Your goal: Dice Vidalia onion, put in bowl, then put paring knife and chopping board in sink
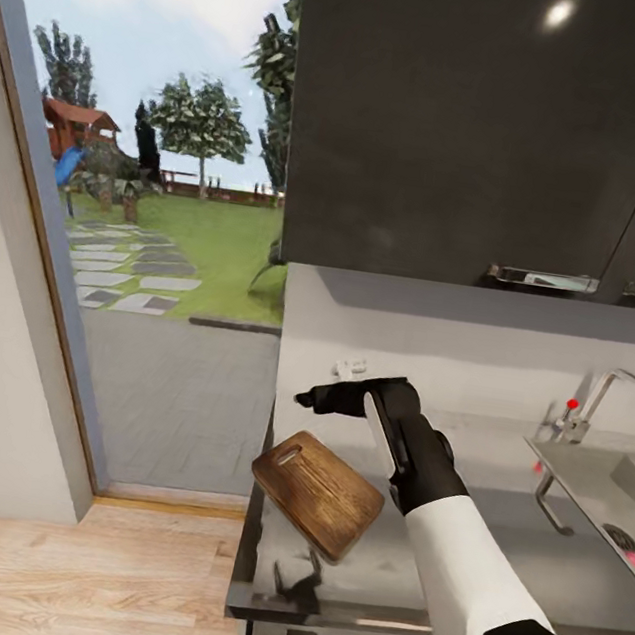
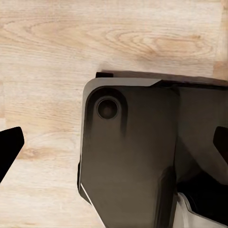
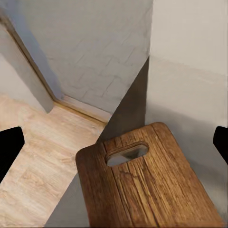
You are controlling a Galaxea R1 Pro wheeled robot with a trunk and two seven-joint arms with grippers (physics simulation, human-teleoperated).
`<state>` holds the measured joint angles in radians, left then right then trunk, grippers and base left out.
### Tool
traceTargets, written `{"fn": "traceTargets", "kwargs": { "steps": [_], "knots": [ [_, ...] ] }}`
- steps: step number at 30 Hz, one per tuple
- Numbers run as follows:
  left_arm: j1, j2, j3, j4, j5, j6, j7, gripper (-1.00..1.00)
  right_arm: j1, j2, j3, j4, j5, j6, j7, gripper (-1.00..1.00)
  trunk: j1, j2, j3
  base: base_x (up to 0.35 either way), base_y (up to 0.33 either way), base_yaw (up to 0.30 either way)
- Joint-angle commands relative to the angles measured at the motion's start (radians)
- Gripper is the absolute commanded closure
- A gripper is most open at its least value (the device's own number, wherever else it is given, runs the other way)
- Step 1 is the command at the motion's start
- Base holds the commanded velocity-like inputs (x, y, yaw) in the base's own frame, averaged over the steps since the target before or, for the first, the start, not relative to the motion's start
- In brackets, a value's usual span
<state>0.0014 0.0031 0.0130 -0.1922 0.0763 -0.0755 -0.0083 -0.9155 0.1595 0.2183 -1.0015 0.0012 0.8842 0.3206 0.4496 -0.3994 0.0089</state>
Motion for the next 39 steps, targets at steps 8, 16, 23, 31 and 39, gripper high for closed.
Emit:
{"fn": "traceTargets", "kwargs": {
  "steps": [8, 16, 23, 31, 39],
  "knots": [
    [0.0, 0.0, 0.001, 0.004, 0.008, -0.002, -0.001, -1.0, 0.0, -0.102, 0.133, 0.0, 0.002, 0.009, 0.19, -1.0, 0.0, -0.001, 0.0, 0.003, -0.001, 0.0],
    [0.0, 0.0, 0.001, 0.008, 0.008, -0.002, -0.001, -1.0, 0.0, -0.177, 0.152, -0.002, 0.003, 0.007, 0.23, -1.0, 0.0, -0.001, 0.0, 0.0, 0.0, 0.0],
    [0.0, 0.001, 0.001, 0.008, 0.008, -0.003, -0.001, -1.0, 0.0, -0.189, 0.214, -0.002, 0.003, 0.006, 0.232, -1.0, 0.0, -0.001, 0.0, 0.0, 0.0, 0.0],
    [0.0, 0.001, 0.001, 0.008, 0.007, -0.003, -0.001, -1.0, 0.0, -0.193, 0.281, -0.002, 0.004, 0.003, 0.233, -1.0, 0.0, -0.001, 0.0, 0.0, 0.0, 0.0],
    [0.0, 0.0, 0.001, 0.007, 0.007, -0.003, -0.001, -1.0, 0.0, -0.208, 0.285, -0.002, 0.003, -0.018, 0.233, -1.0, 0.0, -0.001, 0.0, 0.054, 0.0, 0.0]
  ]
}}
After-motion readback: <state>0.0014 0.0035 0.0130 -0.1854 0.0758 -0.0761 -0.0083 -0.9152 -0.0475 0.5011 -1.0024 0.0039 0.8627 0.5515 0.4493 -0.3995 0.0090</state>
